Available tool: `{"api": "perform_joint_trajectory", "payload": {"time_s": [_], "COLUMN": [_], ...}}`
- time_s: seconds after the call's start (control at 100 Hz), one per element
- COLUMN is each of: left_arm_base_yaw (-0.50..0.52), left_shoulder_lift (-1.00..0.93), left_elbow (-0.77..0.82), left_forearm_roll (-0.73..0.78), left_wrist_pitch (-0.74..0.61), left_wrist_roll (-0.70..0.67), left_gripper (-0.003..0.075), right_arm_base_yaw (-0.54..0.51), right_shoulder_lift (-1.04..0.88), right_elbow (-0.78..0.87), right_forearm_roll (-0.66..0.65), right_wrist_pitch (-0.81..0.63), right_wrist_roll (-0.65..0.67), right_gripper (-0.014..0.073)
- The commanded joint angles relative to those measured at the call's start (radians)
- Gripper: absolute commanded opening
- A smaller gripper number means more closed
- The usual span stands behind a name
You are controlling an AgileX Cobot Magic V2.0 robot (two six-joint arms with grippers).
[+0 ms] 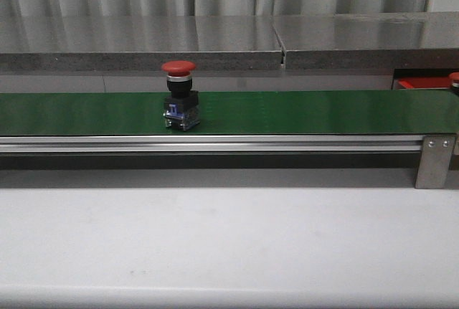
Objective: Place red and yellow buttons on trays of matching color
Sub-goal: 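Carry the yellow button into the yellow tray and release it, then move the right gripper down over the red button on the belt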
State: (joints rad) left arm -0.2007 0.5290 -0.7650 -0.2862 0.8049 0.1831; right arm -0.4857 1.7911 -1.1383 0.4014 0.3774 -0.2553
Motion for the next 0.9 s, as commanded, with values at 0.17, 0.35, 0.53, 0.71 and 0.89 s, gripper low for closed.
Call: {"api": "perform_joint_trajectory", "payload": {"time_s": [0.17, 0.35, 0.53, 0.71, 0.89], "left_arm_base_yaw": [-0.008, -0.008, -0.008, -0.008, -0.008], "left_shoulder_lift": [0.003, 0.003, 0.003, 0.003, 0.003], "left_elbow": [-0.024, -0.024, -0.024, -0.024, -0.024], "left_forearm_roll": [-0.021, -0.021, -0.021, -0.021, -0.021], "left_wrist_pitch": [-0.064, -0.064, -0.064, -0.064, -0.064], "left_wrist_roll": [-0.002, -0.002, -0.002, -0.002, -0.002], "left_gripper": [-0.002, -0.002, -0.002, -0.002, -0.002], "right_arm_base_yaw": [-0.004, -0.004, -0.004, -0.004, 0.0], "right_shoulder_lift": [-0.045, -0.045, -0.063, -0.134, -0.232], "right_elbow": [-0.027, -0.027, -0.027, -0.027, -0.027], "right_forearm_roll": [0.016, 0.016, 0.016, 0.002, -0.003], "right_wrist_pitch": [-0.055, -0.05, -0.042, -0.045, -0.029], "right_wrist_roll": [-0.002, -0.002, -0.002, -0.006, -0.02], "right_gripper": [0.0444, 0.0512, 0.0512, 0.0512, 0.0512]}}
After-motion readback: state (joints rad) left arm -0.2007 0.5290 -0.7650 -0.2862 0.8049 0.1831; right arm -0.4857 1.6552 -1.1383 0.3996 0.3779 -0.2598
